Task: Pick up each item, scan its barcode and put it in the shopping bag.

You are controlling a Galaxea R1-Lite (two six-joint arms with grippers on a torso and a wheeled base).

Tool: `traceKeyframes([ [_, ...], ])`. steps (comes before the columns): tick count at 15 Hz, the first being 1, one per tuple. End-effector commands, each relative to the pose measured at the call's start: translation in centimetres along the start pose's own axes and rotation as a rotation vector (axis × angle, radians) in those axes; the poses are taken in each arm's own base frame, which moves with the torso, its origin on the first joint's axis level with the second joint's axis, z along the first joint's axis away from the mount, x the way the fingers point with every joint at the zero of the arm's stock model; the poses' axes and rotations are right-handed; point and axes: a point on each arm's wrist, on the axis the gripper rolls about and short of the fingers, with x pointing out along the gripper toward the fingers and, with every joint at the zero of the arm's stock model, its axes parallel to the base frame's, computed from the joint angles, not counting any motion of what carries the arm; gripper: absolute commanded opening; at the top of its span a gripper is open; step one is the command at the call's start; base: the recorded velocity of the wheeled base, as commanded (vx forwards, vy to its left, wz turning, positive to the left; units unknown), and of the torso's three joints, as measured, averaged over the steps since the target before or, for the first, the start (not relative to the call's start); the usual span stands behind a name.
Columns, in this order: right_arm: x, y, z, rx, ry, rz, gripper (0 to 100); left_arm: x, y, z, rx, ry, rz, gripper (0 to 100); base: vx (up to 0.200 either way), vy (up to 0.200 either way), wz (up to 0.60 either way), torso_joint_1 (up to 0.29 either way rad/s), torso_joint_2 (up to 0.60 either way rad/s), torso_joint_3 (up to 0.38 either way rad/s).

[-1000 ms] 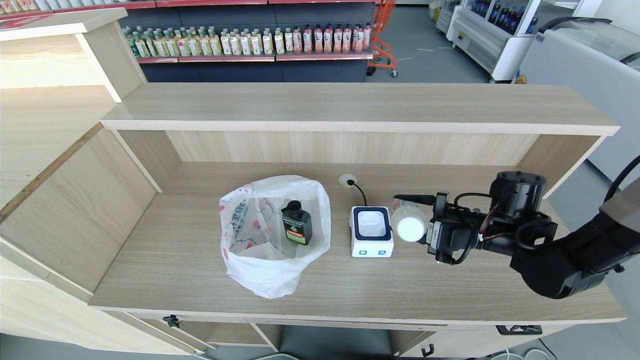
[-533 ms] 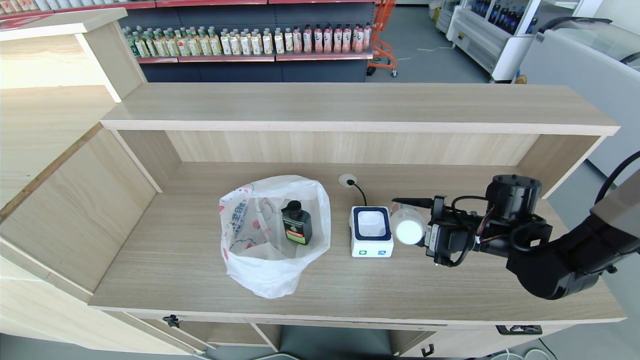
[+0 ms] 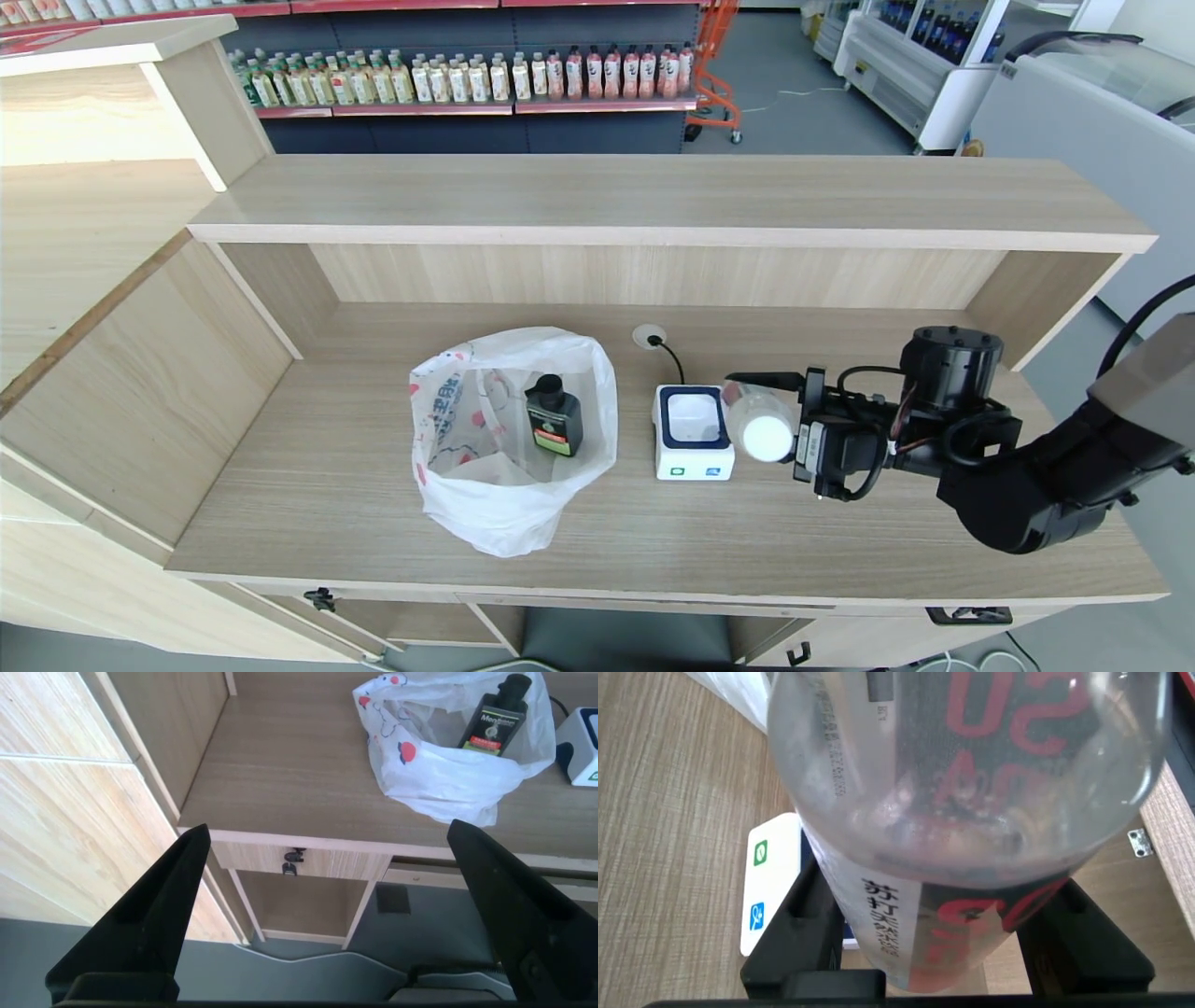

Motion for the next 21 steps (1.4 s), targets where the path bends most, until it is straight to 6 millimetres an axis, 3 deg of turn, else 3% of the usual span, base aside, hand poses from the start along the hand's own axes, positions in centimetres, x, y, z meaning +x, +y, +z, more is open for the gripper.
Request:
traceKeyframes([
  [1,0.1,0.0,-0.1,-0.002,-0.001,0.0,0,0.0,0.0,0.0,0.0,-0.001,0.0,100,0.0,0.0,0.0,0.0,0.0,0.0],
  [12,2.1,-0.3,-0.5,-0.023,-0.065,-0.008,0,0.0,0.0,0.0,-0.002,-0.001,0.0,100,0.0,0.0,0.0,0.0,0.0,0.0],
  [21,2.4,-0.1,-0.8,-0.026,-0.093,0.001,0,0.0,0.0,0.0,0.0,0.0,0.0,100,0.0,0.0,0.0,0.0,0.0,0.0],
])
